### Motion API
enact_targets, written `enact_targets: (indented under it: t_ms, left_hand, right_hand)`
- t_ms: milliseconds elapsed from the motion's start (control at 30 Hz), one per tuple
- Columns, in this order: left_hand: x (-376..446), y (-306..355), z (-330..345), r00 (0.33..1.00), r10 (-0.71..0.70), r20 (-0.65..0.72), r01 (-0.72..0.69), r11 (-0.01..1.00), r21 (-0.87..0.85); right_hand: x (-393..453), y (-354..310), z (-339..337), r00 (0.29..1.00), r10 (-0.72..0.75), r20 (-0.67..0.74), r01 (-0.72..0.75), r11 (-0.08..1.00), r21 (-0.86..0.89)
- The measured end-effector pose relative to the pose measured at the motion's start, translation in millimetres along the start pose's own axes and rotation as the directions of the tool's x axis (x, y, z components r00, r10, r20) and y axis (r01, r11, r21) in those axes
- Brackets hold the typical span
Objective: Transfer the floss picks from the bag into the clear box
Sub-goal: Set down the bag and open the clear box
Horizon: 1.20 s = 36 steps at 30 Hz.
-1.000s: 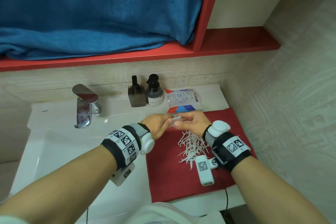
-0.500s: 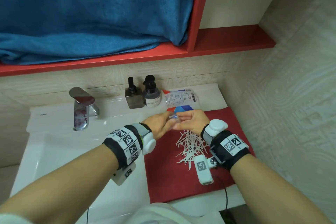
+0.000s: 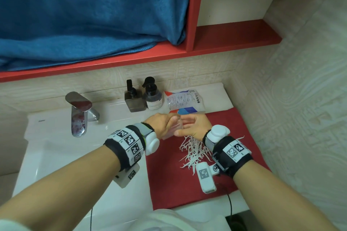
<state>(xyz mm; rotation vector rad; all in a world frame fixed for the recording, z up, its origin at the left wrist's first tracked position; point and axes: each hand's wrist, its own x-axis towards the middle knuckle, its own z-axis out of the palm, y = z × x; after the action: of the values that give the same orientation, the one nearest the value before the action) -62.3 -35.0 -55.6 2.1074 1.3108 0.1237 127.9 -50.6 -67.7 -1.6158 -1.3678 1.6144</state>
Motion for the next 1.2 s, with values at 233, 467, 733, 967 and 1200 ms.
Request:
enact_targets:
  t_ms: [233, 467, 733, 967, 1200]
  left_hand:
    - [12.0, 21.4, 15.5, 0.996, -0.079, -0.045, 0.075, 0.994, -0.083]
    - [28.1, 36.3, 32.4, 0.991, -0.122, -0.059, 0.111, 0.979, -0.171]
    - [49.6, 49.8, 53.9, 0.958, -0.276, -0.080, 0.257, 0.948, -0.188]
    - [58.2, 60.2, 61.1, 0.913, -0.386, -0.129, 0.346, 0.903, -0.255]
    - [52.9, 56.7, 45.6, 0.893, -0.431, -0.130, 0.383, 0.880, -0.281]
  right_hand:
    - [-24.4, 22.4, -24.0, 0.999, 0.038, -0.020, -0.036, 0.997, 0.066]
    - [-38.4, 47.1, -36.1, 0.995, 0.099, -0.023, -0.097, 0.993, 0.069]
    - [-41.0, 50.4, -40.4, 0.987, -0.004, -0.160, -0.077, 0.867, -0.493]
    - [-32.1, 50.1, -40.7, 0.984, -0.005, -0.178, -0.108, 0.781, -0.615]
    - [-25.6, 36.7, -43.8, 0.989, -0.005, -0.149, -0.097, 0.732, -0.675]
